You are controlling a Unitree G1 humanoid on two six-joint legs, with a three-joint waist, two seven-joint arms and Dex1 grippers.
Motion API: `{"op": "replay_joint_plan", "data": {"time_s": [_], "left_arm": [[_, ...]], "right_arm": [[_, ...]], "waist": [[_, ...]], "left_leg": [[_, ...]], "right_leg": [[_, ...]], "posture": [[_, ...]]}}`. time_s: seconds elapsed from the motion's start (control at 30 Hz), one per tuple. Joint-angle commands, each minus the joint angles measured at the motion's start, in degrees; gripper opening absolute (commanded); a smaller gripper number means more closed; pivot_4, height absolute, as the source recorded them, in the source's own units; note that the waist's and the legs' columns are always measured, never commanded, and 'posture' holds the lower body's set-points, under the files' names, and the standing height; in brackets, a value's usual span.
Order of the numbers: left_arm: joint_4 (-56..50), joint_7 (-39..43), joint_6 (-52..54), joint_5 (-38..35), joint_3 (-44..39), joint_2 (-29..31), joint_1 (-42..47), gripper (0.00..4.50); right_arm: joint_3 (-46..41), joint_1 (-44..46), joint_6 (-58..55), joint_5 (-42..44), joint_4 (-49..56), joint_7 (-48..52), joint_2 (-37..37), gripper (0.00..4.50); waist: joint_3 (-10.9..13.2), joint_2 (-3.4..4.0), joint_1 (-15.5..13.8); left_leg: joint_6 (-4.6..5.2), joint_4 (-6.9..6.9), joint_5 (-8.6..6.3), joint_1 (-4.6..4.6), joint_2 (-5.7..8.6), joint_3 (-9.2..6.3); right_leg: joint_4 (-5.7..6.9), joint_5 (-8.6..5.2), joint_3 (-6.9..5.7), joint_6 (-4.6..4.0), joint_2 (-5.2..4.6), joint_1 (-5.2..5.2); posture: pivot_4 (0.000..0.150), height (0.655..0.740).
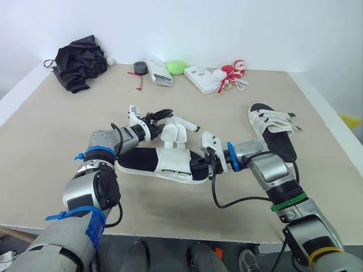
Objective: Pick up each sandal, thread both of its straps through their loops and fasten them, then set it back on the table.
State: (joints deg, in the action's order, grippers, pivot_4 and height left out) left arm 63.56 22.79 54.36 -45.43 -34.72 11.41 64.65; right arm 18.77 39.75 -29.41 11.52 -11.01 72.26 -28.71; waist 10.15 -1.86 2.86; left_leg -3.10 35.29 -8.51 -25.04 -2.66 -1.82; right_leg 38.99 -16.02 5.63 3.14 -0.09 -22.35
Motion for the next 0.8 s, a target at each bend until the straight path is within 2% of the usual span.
{"op": "replay_joint_plan", "data": {"time_s": [0.03,0.8], "left_arm": [[-1.4,-0.1,1.7,-1.6,-1.3,-0.5,1.8,3.40],[-7.5,0.3,9.3,-4.4,-2.5,-1.7,1.4,3.40]], "right_arm": [[1.9,-1.9,-1.6,-1.6,-1.7,-0.5,-0.5,0.00],[1.4,-2.5,-2.1,-1.5,-1.1,-1.1,-0.1,0.00]], "waist": [[0.0,0.00,0.0],[0.0,-0.01,0.1]], "left_leg": [[0.00,0.00,0.00,0.00,0.00,0.00],[-0.01,0.00,0.00,0.00,0.00,-0.01]], "right_leg": [[0.00,0.00,0.00,0.00,0.00,0.00],[0.00,0.00,0.00,0.01,0.00,0.00]], "posture": [[0.150,0.7380],[0.150,0.7380]]}}
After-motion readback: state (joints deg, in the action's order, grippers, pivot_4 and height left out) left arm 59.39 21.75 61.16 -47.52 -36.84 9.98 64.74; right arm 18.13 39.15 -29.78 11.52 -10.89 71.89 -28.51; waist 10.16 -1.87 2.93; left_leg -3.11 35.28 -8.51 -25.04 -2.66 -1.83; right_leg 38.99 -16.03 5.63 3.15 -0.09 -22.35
